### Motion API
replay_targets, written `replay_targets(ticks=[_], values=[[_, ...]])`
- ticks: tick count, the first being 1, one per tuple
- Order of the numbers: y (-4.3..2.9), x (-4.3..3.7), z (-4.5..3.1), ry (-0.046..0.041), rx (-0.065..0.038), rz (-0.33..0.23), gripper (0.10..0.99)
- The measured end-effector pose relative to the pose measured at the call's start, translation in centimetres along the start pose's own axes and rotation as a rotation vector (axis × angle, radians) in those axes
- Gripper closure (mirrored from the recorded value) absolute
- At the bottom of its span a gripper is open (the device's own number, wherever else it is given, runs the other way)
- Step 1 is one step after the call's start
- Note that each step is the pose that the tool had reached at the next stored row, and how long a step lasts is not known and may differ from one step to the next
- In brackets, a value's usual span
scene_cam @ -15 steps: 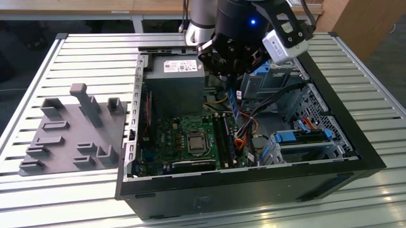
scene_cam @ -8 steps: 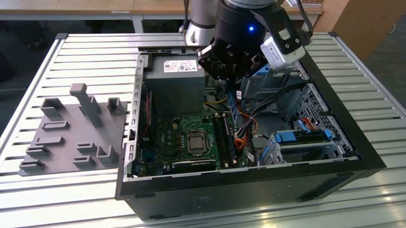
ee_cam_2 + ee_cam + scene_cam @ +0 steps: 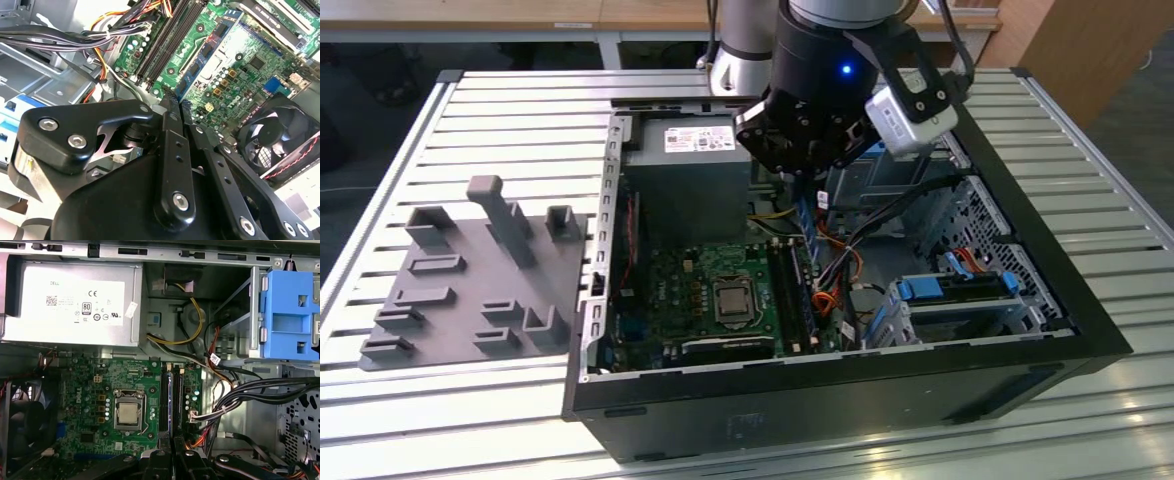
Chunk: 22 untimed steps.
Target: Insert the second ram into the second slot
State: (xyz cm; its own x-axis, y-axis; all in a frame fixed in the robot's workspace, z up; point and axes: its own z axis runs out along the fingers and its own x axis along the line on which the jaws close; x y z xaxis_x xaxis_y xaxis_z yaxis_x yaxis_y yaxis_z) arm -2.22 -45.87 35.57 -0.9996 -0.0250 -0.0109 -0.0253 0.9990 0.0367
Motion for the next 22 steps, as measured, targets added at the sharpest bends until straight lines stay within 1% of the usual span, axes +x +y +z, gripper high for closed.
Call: replay_targets(ticks=[12, 22], values=[[-0.03, 0.01, 0.67, 0.0003, 0.000, 0.000, 0.949], [-0.04, 0.01, 1.08, 0.0006, 0.000, 0.000, 0.949]])
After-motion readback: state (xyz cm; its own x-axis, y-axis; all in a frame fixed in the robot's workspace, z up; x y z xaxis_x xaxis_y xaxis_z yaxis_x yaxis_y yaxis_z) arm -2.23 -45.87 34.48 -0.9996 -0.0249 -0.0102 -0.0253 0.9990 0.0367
